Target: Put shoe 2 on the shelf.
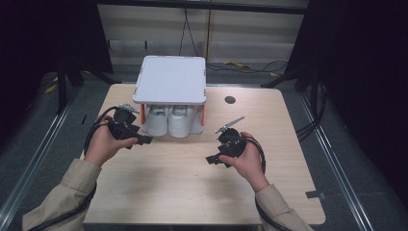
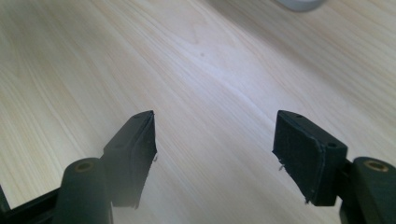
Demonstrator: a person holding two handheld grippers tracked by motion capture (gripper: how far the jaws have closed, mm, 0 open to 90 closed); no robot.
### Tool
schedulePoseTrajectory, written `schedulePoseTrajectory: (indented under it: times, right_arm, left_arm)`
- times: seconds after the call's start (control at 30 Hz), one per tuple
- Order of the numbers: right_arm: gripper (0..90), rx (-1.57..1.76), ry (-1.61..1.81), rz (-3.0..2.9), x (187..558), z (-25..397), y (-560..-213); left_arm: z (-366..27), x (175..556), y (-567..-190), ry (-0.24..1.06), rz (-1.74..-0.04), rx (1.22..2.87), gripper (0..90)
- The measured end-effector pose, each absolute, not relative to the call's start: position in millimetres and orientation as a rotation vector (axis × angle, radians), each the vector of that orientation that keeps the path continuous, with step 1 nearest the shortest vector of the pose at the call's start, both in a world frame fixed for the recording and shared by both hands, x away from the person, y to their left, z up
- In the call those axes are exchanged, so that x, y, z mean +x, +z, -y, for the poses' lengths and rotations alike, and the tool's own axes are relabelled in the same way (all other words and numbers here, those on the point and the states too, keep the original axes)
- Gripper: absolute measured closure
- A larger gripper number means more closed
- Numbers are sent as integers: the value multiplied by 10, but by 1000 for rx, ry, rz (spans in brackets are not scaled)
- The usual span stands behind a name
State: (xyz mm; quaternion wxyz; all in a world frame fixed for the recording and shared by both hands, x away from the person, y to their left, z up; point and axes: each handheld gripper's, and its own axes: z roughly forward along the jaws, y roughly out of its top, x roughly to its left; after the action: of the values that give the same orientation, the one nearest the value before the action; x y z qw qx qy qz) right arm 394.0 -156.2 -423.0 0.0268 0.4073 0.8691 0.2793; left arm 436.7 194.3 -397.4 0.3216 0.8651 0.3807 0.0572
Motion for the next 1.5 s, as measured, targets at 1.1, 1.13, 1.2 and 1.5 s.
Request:
schedulePoseTrajectory:
  times: [1.1, 1.13, 1.2, 1.5]
  right_arm:
    - [203, 1389, 829, -2519, 3371, 2675, -4579]
    - [203, 1396, 819, -2515, 3349, 2708, -4578]
    - [203, 1402, 841, -2496, 3314, 2776, -4587]
    - [200, 1448, 795, -2419, 3185, 2984, -4656]
  left_arm:
    - [-2414, 3965, -4689, 121, -1046, 2261, 182]
    - [-2430, 3959, -4697, 133, -1047, 2254, 171]
    - [-2463, 3947, -4702, 131, -1041, 2253, 169]
    - [-2618, 3872, -4813, 154, -1047, 2230, 167]
